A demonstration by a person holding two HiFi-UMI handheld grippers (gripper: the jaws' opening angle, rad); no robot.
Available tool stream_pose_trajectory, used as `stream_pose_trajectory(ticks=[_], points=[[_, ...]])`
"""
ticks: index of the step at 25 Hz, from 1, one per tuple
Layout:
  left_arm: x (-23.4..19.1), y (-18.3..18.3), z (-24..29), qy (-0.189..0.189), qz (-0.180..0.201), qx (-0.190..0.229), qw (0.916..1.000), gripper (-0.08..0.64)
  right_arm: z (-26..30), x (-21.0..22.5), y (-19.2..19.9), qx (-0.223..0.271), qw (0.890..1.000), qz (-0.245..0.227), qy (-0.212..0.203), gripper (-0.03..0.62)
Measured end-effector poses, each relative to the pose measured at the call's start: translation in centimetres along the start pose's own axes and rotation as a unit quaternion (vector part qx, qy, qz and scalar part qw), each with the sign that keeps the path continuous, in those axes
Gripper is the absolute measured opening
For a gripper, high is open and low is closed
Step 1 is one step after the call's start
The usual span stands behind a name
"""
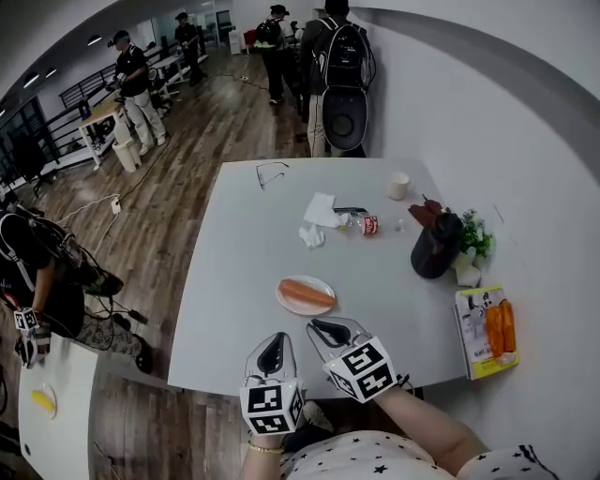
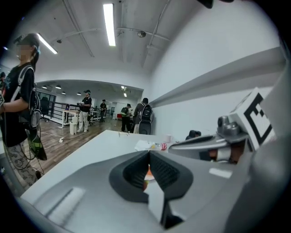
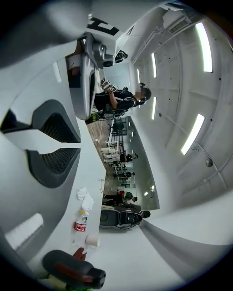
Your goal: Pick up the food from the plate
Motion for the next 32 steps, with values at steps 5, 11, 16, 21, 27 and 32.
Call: stream_pose_trajectory(ticks=[5,11,16,21,27,32], points=[[-2.0,0.6,4.4,0.003,0.000,-0.015,0.9999,0.008,5.9,6.1,0.4,-0.109,0.993,-0.032,-0.018,0.085],[-4.1,1.2,7.5,-0.009,-0.006,-0.042,0.9990,0.008,13.1,12.7,2.5,-0.286,0.956,-0.047,-0.050,0.192],[-4.5,1.6,8.9,-0.012,-0.001,-0.060,0.9981,0.008,17.5,15.4,4.1,-0.402,0.911,-0.074,-0.064,0.252],[-4.4,1.8,9.3,-0.016,0.000,-0.071,0.9974,0.008,20.5,16.2,5.2,-0.455,0.883,-0.076,-0.085,0.253],[-3.9,2.1,9.3,-0.017,0.005,-0.071,0.9973,0.008,20.8,16.4,5.1,-0.485,0.869,-0.032,-0.095,0.218],[-3.6,1.6,8.8,-0.017,0.012,-0.065,0.9977,0.008,20.5,16.7,5.3,-0.459,0.884,-0.023,-0.085,0.218]])
Point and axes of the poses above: the fingertips, and each gripper's own axes: z forward along the fingers, x to its right, y out of its underside, the point moved 9 cm from there along -z, backward along the fingers, and after that the axes turned 15 degrees about -y, right-handed, at the moved point
